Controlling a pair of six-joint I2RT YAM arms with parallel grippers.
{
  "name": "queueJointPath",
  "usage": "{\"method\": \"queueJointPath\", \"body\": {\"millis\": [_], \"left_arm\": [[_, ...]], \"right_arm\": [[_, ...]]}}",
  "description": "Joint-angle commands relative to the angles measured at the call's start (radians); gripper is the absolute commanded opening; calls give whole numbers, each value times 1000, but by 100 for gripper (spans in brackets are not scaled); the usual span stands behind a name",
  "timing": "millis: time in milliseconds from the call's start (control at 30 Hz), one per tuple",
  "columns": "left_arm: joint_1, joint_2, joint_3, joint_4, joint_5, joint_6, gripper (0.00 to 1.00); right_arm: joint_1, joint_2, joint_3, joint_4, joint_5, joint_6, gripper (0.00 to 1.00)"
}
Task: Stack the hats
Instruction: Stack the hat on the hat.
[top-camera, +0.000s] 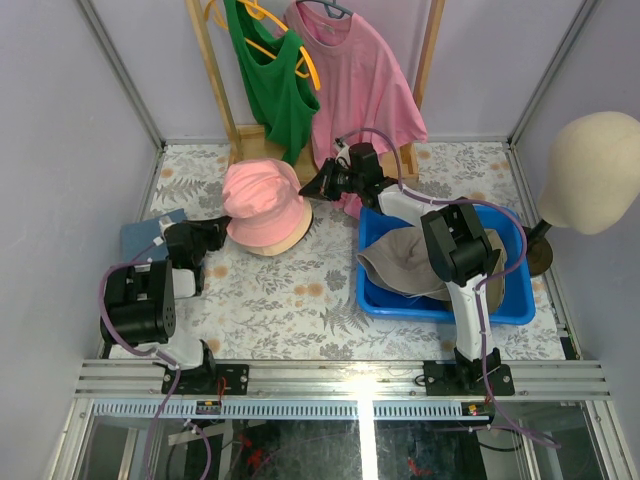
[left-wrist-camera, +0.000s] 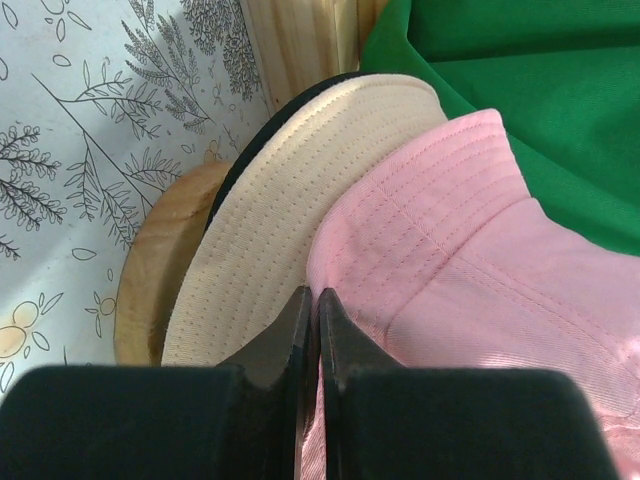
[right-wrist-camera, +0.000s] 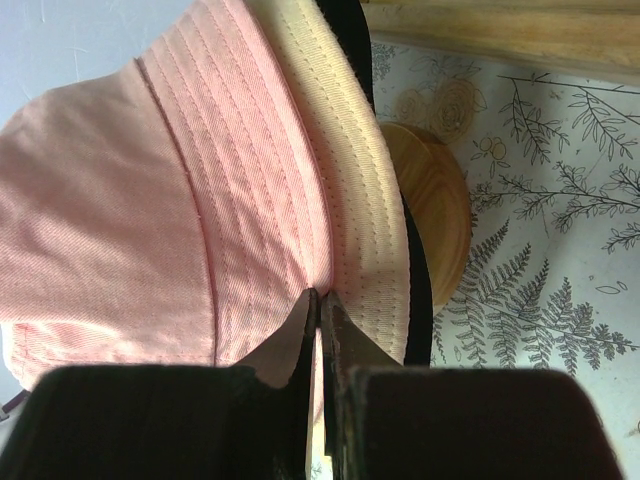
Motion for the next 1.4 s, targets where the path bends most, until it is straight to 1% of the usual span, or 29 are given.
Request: {"method": "queueJointPath", "body": {"millis": [0,200,267,300,367,400,467,567,667,733,867,967,1067,1100,1167,1200,1267,1367], "left_arm": [[-2,43,0,-160,-6,75,0],[-3,18,26,-174,2,104,0],[-4,-1,29,-184,1,109,5],[-3,-13,27,-185,-2,109,9],[-2,-35,27,-183,-10,112,21],[-2,-42,28,-180,-11,115,26],[-3,-42,42,-163,-2,119,29],[-3,3,94,-132,45,124,28],[-6,65,150,-130,100,131,19],[-9,107,183,-132,132,139,14],[-13,147,226,-135,160,150,13],[-15,161,271,-182,170,185,13],[-14,166,288,-189,177,185,15],[-15,162,290,-193,179,183,17],[-12,140,284,-219,167,184,27],[-7,115,277,-237,158,187,32],[2,77,257,-263,137,189,41],[20,31,225,-280,124,186,47]], "right_arm": [[-34,54,4,-123,49,-53,0],[-34,55,33,-142,46,-54,0],[-35,53,37,-141,43,-52,0],[-34,50,38,-139,41,-49,0],[-34,43,36,-138,36,-44,0],[-33,35,30,-135,34,-37,0],[-28,16,0,-121,35,-25,0],[-19,-24,-62,-106,46,-21,0],[-16,-70,-158,-62,60,-3,0],[-14,-93,-215,-37,66,10,0],[4,-134,-305,24,74,38,0],[31,-170,-352,57,86,49,0],[62,-185,-361,68,92,53,0],[67,-187,-357,67,92,52,0],[74,-194,-356,67,90,50,1],[75,-202,-361,74,91,49,3],[74,-225,-363,59,98,34,14],[74,-270,-358,18,122,-22,31]]}}
